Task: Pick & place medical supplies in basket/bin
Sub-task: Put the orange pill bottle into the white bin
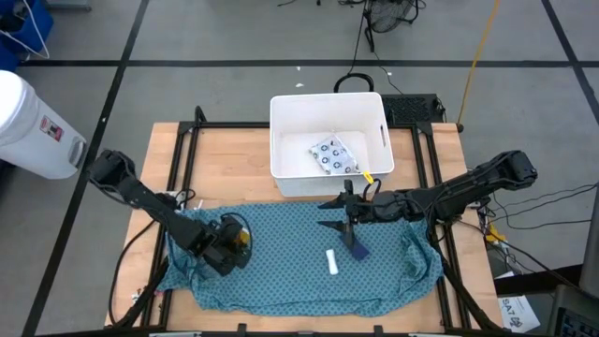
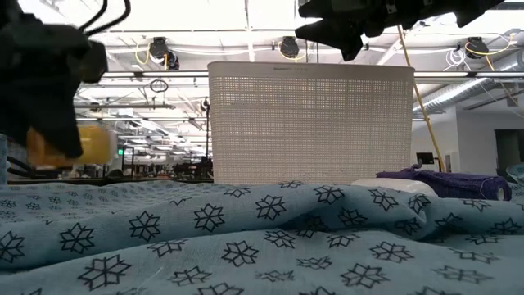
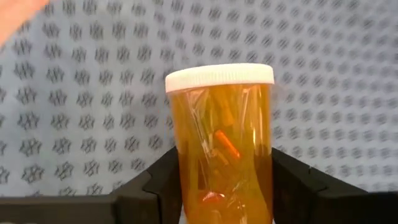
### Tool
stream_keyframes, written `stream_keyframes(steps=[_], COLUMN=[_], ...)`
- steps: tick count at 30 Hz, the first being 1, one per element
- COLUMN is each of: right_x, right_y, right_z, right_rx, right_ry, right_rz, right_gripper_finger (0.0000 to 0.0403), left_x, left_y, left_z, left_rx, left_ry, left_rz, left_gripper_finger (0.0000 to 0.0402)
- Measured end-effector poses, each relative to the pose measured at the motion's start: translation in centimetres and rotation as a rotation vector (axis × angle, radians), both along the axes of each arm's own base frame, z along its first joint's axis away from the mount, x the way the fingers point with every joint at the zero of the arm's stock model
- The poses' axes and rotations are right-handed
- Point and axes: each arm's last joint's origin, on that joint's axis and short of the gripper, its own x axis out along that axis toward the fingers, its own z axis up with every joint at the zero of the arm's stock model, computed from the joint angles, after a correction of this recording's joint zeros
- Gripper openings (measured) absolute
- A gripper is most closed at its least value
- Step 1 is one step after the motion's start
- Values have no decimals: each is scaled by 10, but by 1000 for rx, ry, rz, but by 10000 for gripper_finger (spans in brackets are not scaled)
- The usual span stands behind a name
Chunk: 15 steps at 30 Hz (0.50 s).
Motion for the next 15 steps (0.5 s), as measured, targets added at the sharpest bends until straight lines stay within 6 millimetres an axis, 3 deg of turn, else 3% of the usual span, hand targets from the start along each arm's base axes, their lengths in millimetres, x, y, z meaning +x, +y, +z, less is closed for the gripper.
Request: stream_keyframes(steps=[4, 11, 15], right_x=[0, 0, 0], right_y=[0, 0, 0], right_z=[0, 0, 0], right_rx=[0, 0, -1], right_ry=[1, 1, 1], right_rz=[0, 0, 0], right_gripper_finger=[196, 196, 196], left_x=[-2, -3, -1], left_y=[4, 10, 13], left_z=[13, 42, 60], left_rx=[39, 137, 214], left_ry=[-83, -288, -415], left_rz=[-10, -44, -90], left_gripper_finger=[170, 198, 187])
